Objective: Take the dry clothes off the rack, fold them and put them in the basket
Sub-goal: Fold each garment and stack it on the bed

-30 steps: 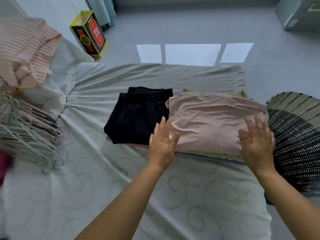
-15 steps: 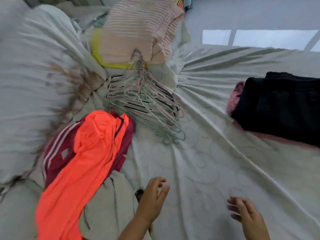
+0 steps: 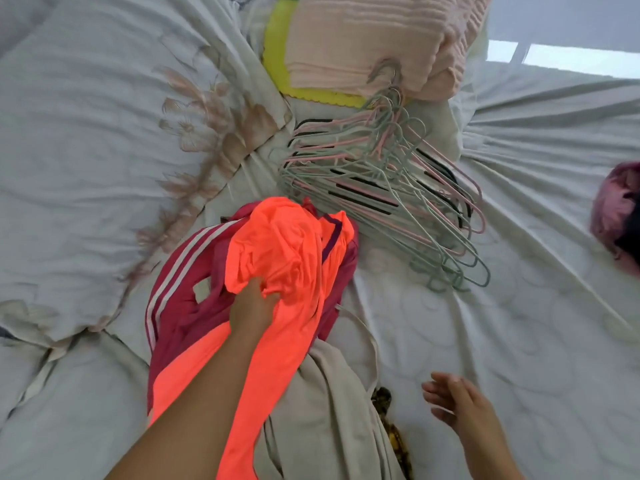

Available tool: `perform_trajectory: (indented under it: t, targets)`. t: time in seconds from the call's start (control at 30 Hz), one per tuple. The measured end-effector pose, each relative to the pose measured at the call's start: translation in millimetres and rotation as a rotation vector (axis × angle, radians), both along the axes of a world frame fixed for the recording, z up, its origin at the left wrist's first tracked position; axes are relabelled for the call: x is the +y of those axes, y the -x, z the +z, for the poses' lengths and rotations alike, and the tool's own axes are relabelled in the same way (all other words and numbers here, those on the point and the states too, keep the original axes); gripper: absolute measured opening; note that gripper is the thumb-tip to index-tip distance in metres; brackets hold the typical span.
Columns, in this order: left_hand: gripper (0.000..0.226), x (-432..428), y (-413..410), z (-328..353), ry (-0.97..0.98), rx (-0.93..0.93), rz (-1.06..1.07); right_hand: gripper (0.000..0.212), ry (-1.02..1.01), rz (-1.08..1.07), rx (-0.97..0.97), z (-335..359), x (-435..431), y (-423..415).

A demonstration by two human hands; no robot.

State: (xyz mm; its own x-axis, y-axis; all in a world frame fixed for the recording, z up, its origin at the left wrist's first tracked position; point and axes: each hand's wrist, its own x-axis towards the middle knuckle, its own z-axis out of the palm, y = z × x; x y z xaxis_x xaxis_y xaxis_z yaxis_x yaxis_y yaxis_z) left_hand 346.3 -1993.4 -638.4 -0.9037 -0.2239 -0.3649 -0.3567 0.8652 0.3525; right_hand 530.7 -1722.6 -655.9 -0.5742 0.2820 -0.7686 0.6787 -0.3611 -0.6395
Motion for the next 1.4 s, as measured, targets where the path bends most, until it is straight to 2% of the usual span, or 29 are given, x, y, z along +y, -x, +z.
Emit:
perform_trajectory:
  t: [0.1, 0.17, 0.2, 0.27, 0.33, 0.37, 0.4, 0.43, 0.5, 0.57, 0.63, 0.67, 0.73, 0.77, 0.83, 0.87, 0.97, 1.07, 1.1, 1.2, 1.27, 1.4]
  targets:
    - [0.038, 23, -16, 25, -0.358, 0.010, -0.020, 0.032, 0.000, -0.021, 0.016, 0, -6, 5]
    - [0.009, 49, -36, 49, -0.677, -0.022, 0.053, 0.033, 0.030, -0.017, 0.026, 0, -15, 9]
    - [0.008, 62, -48, 61, -0.837, -0.097, 0.109, 0.033, 0.067, -0.008, 0.040, 0, -22, 11]
    - [0.015, 87, -73, 73, -1.132, -0.287, 0.184, 0.041, 0.204, -0.055, 0.083, 5, -32, 18]
    - [0.034, 102, -97, 80, -1.325, -0.430, 0.212, 0.082, 0.446, -0.145, 0.087, 15, -32, 27]
    - [0.041, 105, -107, 82, -1.397, -0.507, 0.205, 0.096, 0.609, -0.177, 0.112, 23, -30, 33]
    - [0.047, 108, -119, 82, -1.437, -0.573, 0.173, 0.096, 0.748, -0.187, 0.182, 30, -25, 39]
    - [0.054, 108, -129, 84, -1.454, -0.632, 0.150, 0.087, 0.820, -0.183, 0.292, 39, -19, 43]
    - [0.068, 103, -146, 68, -1.405, -0.718, 0.131, 0.057, 0.872, -0.210, 0.235, 52, 0, 48]
    - [0.091, 104, -150, 56, -1.272, -0.709, 0.076, 0.027, 0.579, -0.254, 0.203, 57, 16, 42]
    - [0.106, 112, -142, 50, -1.137, -0.612, 0.084, 0.023, 0.365, -0.188, 0.230, 62, 30, 31]
    - [0.104, 120, -136, 53, -1.124, -0.558, 0.108, 0.027, 0.249, -0.124, 0.271, 64, 34, 26]
    - [0.093, 144, -122, 69, -1.128, -0.515, 0.059, 0.048, 0.080, -0.019, 0.320, 72, 38, 14]
    - [0.077, 158, -117, 77, -1.130, -0.519, 0.006, 0.047, 0.037, -0.004, 0.353, 78, 40, 8]
    - [0.030, 186, -112, 91, -1.113, -0.475, -0.076, 0.034, 0.001, -0.039, 0.383, 94, 46, -4]
    - [0.018, 198, -110, 99, -1.090, -0.431, -0.093, 0.038, 0.011, -0.084, 0.397, 103, 51, -8]
    - [0.024, 215, -106, 132, -1.138, -0.275, -0.113, 0.048, 0.079, -0.213, 0.438, 136, 80, -24]
    - [0.025, 222, -104, 181, -1.169, -0.050, -0.166, 0.077, 0.100, -0.205, 0.541, 181, 110, -42]
    - [0.025, 222, -104, 200, -1.167, 0.015, -0.191, 0.079, 0.109, -0.190, 0.575, 198, 119, -48]
    - [0.029, 220, -106, 259, -1.132, 0.192, -0.323, 0.078, 0.149, -0.114, 0.687, 252, 142, -69]
    - [0.034, 217, -110, 296, -1.103, 0.286, -0.404, 0.079, 0.105, -0.071, 0.752, 284, 156, -81]
    - [0.036, 221, -129, 357, -1.070, 0.401, -0.452, 0.056, -0.190, -0.031, 0.781, 347, 170, -102]
